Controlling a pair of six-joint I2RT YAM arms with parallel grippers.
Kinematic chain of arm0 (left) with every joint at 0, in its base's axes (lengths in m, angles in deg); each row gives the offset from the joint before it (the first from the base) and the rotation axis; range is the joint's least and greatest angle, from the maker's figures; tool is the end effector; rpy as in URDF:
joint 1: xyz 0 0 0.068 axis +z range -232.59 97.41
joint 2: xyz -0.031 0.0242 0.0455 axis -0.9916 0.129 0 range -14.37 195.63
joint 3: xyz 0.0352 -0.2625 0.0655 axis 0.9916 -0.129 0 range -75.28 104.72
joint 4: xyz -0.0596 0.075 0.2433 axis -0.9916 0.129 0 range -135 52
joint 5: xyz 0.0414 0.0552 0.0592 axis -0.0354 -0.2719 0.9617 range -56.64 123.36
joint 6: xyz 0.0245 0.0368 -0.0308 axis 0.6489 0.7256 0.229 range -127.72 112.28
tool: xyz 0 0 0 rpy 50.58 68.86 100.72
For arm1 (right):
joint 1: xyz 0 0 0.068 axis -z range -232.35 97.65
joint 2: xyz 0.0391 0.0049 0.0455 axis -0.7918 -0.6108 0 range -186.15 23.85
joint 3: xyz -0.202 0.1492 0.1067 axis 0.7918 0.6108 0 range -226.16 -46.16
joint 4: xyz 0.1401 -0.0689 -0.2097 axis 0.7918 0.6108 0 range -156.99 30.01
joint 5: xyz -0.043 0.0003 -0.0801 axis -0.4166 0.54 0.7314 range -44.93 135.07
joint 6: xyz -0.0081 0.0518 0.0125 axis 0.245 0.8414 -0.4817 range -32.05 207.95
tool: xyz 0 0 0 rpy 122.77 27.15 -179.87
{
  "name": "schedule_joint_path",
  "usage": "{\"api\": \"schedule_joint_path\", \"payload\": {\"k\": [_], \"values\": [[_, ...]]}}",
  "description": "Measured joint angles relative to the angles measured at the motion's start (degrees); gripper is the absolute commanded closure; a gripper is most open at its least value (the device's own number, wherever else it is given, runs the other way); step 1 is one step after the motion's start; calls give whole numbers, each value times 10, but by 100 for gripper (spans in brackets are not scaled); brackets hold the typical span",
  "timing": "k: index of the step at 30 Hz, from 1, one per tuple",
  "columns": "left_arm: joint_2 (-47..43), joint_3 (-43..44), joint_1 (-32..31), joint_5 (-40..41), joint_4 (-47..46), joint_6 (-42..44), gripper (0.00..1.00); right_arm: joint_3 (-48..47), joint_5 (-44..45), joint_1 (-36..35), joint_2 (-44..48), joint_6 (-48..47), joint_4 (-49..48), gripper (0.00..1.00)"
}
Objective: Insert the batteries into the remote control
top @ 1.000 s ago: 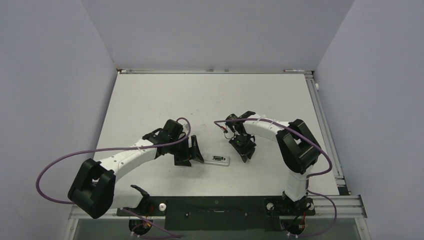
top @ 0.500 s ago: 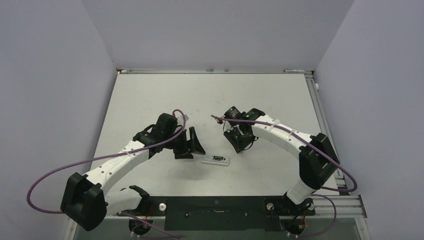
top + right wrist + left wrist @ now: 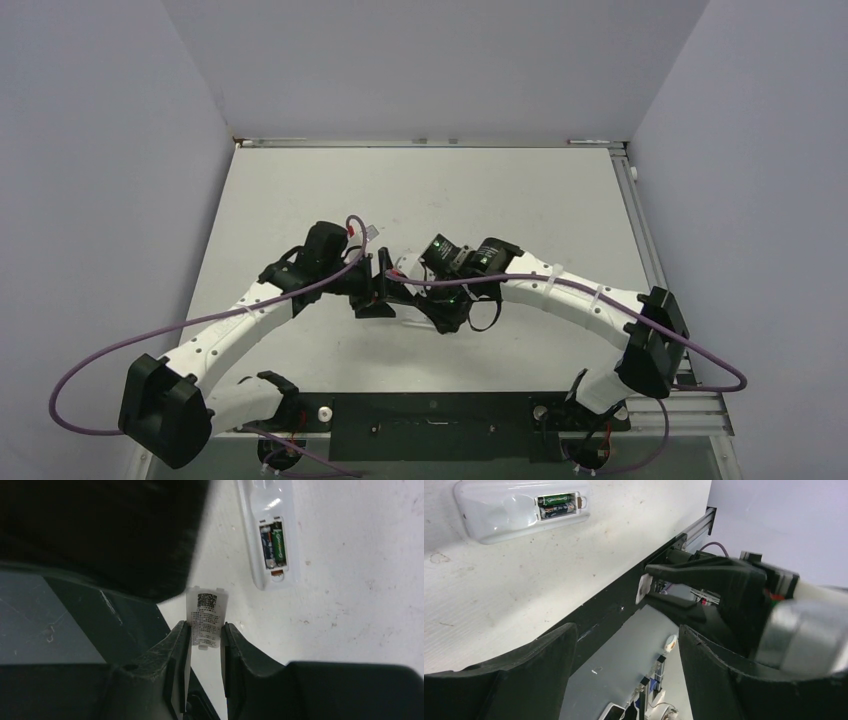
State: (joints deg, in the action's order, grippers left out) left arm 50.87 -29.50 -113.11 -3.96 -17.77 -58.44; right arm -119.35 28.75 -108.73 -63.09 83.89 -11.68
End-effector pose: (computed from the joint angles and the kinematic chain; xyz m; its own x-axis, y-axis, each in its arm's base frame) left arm 0.1876 -0.1357 0.2538 -0.9868 -0.1328 -0.0929 -0.0026 0.5861 -0.8102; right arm 0.1558 0.2527 0.2762 -0.4554 -0.8074 -0.3752 -0.8892 0.3917 0.2364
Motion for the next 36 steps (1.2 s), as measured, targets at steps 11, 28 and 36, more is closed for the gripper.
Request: {"api": "schedule_joint_path", "payload": {"k": [11, 28, 36], "values": [[-7, -40, 3, -51, -34, -28, 44, -48, -23, -45, -18, -13, -16, 92], [-12, -71, 1, -84, -83, -57, 100, -56, -26, -52, -28, -13, -41, 91], [-12, -110, -1, -104, -158, -91, 100, -55, -18, -52, -25, -2, -36, 59]]}}
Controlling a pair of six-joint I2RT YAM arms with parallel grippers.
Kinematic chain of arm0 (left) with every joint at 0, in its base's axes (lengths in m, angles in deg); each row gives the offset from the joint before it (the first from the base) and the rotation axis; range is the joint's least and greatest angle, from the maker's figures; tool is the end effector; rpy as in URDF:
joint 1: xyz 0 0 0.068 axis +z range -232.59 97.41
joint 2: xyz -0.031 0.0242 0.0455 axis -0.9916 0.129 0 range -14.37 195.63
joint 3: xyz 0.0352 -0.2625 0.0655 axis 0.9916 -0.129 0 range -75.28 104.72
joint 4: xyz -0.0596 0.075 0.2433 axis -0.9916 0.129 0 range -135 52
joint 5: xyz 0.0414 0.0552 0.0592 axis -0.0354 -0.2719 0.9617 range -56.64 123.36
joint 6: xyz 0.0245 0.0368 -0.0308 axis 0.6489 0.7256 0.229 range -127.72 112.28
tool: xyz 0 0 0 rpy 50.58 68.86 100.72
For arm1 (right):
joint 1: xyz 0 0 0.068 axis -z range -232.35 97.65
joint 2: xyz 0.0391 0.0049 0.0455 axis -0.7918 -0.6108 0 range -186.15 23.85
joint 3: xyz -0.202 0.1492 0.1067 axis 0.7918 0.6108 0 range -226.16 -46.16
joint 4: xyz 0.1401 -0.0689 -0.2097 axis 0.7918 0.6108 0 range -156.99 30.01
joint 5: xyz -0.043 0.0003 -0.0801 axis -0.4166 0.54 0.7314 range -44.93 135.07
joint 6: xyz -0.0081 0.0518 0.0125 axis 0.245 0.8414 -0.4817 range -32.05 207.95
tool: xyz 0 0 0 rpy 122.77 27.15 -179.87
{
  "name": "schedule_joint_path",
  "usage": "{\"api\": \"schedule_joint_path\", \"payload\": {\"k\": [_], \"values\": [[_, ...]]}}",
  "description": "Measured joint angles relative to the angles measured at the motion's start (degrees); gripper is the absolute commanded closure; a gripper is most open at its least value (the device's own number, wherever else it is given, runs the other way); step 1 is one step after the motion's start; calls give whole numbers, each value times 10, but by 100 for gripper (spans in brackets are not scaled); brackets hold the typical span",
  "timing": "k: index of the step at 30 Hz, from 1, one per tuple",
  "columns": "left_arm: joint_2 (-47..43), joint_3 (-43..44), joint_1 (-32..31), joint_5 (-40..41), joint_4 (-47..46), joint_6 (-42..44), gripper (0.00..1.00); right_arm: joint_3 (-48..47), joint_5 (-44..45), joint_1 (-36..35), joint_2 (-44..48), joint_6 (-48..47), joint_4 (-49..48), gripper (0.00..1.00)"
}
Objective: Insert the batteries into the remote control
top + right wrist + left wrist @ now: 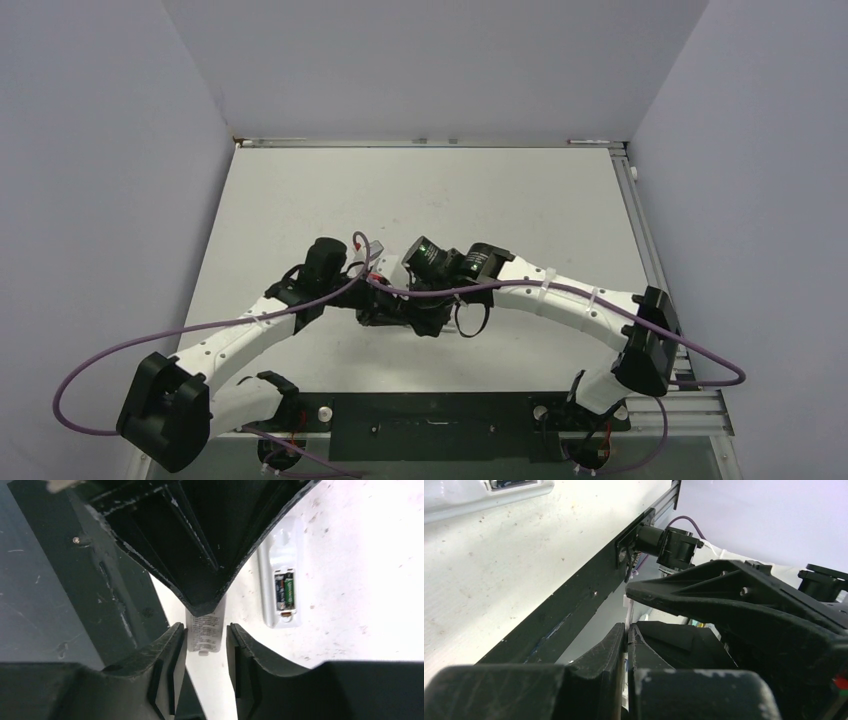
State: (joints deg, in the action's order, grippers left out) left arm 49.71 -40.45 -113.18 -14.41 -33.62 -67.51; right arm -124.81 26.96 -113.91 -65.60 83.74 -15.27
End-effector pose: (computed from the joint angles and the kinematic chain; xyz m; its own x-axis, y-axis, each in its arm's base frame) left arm 0.1776 -0.1357 0.2198 -0.9957 -0.0861 0.0347 -0.0688 0.4336 -0.8985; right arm 0.1421 0.2859 0.2949 -0.3551 -0.8019 -0.4805 -0.9326 0.2685 0.2411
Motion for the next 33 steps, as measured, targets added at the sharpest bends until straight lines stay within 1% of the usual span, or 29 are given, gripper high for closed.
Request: {"api": "schedule_joint_path", "payload": {"k": [2, 4, 8, 12, 20, 24, 29, 33], "values": [[0, -9, 0, -6, -22, -16, 100, 13, 7, 0, 15, 8, -16, 52], [0, -18, -1, -14, -43, -33, 100, 34, 12, 0, 42, 11, -39, 49], [-3, -32, -1, -24, -83, -65, 100, 72, 14, 0, 104, 17, -67, 48], [-9, -41, -1, -34, -125, -96, 100, 102, 14, 0, 139, 16, -89, 48], [-19, -53, -1, -43, -156, -134, 100, 183, 10, -1, 196, -14, -132, 49], [-26, -54, -1, -49, -165, -146, 100, 190, 11, -1, 221, -26, -154, 52], [-29, -56, -1, -53, -174, -153, 100, 190, 10, -1, 226, -31, -173, 58], [-30, -62, -1, -57, -184, -164, 100, 190, 8, -1, 226, -33, -180, 59]]}}
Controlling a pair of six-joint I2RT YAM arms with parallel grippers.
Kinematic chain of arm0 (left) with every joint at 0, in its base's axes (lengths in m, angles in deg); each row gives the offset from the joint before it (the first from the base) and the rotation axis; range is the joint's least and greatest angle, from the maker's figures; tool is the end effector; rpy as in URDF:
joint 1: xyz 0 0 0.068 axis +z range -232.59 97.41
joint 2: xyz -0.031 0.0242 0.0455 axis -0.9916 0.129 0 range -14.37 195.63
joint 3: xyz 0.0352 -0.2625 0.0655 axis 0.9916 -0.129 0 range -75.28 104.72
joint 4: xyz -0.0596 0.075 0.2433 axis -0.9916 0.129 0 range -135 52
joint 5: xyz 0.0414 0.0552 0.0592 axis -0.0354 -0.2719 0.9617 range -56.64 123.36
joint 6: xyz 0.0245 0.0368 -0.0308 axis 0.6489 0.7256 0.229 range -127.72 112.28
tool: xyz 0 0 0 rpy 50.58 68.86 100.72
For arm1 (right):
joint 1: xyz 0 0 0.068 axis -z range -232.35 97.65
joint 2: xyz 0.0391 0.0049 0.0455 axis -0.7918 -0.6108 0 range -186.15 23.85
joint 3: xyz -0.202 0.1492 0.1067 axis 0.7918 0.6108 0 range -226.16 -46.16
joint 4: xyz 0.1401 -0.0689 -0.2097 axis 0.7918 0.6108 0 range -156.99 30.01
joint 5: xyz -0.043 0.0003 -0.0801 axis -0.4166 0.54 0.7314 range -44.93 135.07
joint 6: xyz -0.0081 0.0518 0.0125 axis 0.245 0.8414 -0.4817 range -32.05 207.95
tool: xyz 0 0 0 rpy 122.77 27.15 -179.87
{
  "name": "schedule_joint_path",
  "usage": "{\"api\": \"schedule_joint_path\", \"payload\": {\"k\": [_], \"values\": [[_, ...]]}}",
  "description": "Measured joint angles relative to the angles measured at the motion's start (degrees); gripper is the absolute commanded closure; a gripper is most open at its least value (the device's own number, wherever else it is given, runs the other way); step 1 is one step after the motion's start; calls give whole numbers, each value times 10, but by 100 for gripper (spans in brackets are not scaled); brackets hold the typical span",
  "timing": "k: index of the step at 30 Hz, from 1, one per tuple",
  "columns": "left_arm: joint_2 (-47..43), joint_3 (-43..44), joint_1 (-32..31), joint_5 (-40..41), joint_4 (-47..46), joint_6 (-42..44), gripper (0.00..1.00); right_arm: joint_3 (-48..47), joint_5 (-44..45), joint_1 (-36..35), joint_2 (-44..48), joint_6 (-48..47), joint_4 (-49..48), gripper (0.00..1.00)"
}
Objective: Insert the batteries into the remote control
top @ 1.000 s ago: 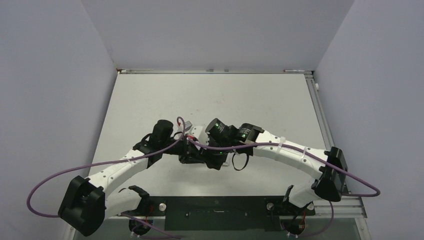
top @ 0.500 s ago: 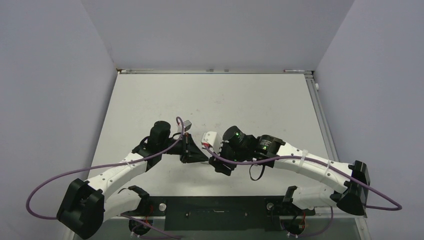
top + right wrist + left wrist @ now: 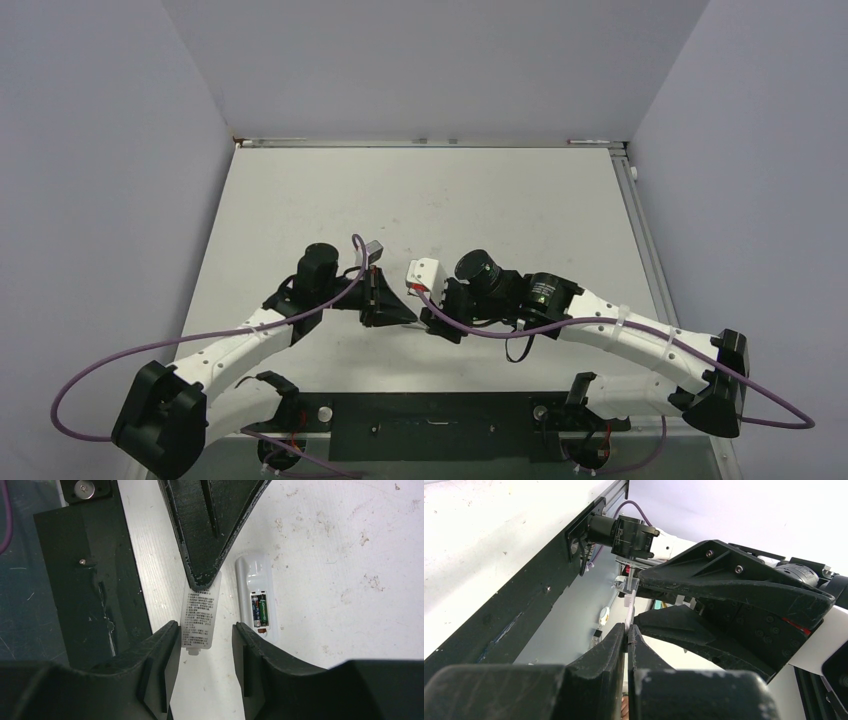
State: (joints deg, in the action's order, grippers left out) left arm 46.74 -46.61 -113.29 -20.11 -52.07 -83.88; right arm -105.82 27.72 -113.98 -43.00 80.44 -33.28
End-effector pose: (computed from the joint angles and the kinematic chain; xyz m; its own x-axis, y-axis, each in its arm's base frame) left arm 0.1723 -0.1356 0.2231 -0.9894 -0.0847 0.1181 -0.1356 0.2462 -0.9597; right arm 0.1085 0.2236 0.3144 -0.1847 -0.6044 -0.7749 -0.9795 0.1779 0.0948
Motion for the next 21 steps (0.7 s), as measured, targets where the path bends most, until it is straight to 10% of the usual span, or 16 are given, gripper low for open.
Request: {"api": "schedule_joint_path", "payload": {"k": [11, 21], "values": [[-2, -8, 0, -6, -26, -22, 100, 3, -1, -1, 0, 0, -3, 62], [-2, -12, 0, -2, -29, -30, 88, 5, -3, -4, 0, -3, -3, 91]]}}
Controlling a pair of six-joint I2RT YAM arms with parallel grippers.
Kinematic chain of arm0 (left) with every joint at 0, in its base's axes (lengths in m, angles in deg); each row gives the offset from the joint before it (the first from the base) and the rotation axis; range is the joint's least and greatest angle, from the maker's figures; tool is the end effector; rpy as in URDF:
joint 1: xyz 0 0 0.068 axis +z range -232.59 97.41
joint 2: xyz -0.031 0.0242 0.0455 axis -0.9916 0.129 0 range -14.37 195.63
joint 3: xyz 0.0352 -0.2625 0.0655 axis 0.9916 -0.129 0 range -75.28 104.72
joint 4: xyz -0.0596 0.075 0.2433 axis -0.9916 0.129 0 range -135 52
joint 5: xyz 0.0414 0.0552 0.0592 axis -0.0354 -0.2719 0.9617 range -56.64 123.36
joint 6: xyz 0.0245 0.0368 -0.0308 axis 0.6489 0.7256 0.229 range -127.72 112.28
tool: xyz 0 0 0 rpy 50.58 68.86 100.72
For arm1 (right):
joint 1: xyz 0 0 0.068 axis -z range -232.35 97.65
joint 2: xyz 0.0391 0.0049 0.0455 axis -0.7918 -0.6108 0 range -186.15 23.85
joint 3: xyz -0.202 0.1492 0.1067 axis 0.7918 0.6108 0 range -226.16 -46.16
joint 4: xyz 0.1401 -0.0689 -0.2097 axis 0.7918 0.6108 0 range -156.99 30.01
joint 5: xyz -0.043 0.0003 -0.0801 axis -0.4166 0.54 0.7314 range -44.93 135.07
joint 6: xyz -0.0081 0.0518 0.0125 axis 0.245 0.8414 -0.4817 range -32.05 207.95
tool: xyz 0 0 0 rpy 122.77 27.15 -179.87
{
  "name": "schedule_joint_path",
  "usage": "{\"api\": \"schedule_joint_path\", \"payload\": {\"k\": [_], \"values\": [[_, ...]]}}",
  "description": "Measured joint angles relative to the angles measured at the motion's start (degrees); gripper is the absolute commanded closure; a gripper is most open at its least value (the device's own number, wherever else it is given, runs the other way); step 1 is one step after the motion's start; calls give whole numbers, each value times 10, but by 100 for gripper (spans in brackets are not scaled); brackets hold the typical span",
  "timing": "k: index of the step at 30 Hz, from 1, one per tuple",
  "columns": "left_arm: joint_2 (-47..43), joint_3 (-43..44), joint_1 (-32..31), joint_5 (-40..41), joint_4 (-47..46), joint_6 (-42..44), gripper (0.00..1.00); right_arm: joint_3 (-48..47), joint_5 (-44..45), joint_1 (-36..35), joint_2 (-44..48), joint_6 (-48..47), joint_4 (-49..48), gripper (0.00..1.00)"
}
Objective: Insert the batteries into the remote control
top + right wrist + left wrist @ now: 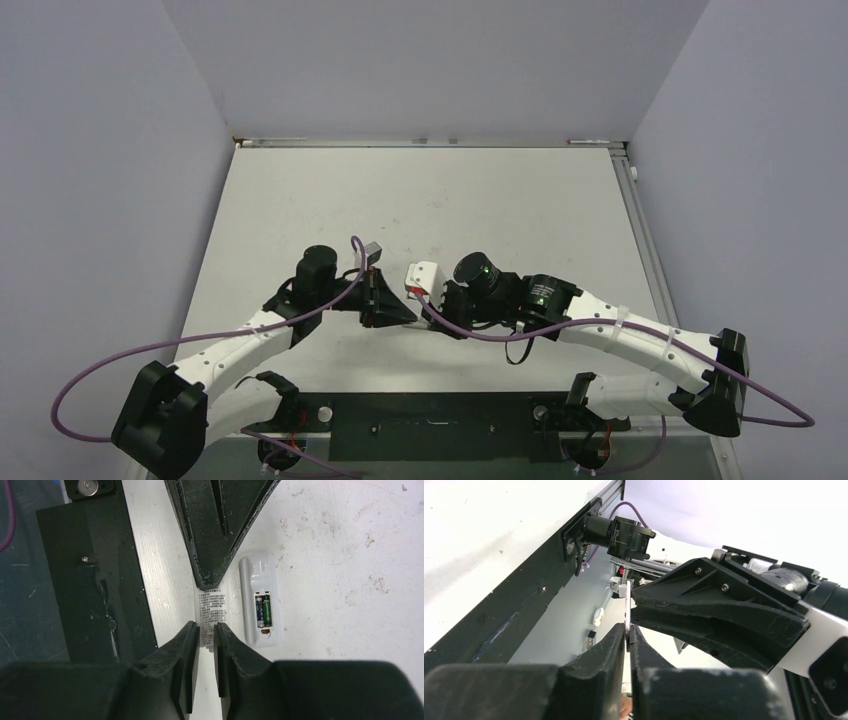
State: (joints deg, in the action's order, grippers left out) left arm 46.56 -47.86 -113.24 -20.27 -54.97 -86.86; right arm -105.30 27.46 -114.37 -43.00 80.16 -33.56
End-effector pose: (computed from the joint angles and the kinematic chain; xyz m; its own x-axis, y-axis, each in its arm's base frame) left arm 0.1714 -0.1349 0.2210 -0.9853 -0.0930 0.1430 -0.1607 0.2252 -0.9610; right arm 0.1068 0.2243 0.3119 -0.1773 -0.6089 -0.7732 -0.9817 0.1651 0.0951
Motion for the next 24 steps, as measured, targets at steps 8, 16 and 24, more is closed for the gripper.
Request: {"api": "schedule_joint_path", "payload": {"k": [8, 16, 24], "values": [[-6, -7, 0, 0, 1, 4, 79, 0, 22, 0, 0, -2, 19, 91], [-7, -7, 1, 1, 6, 20, 83, 0, 39, 1, 0, 0, 47, 72], [-7, 15, 3, 50, 141, 117, 66, 10, 73, 19, 3, 45, 40, 75]]}}
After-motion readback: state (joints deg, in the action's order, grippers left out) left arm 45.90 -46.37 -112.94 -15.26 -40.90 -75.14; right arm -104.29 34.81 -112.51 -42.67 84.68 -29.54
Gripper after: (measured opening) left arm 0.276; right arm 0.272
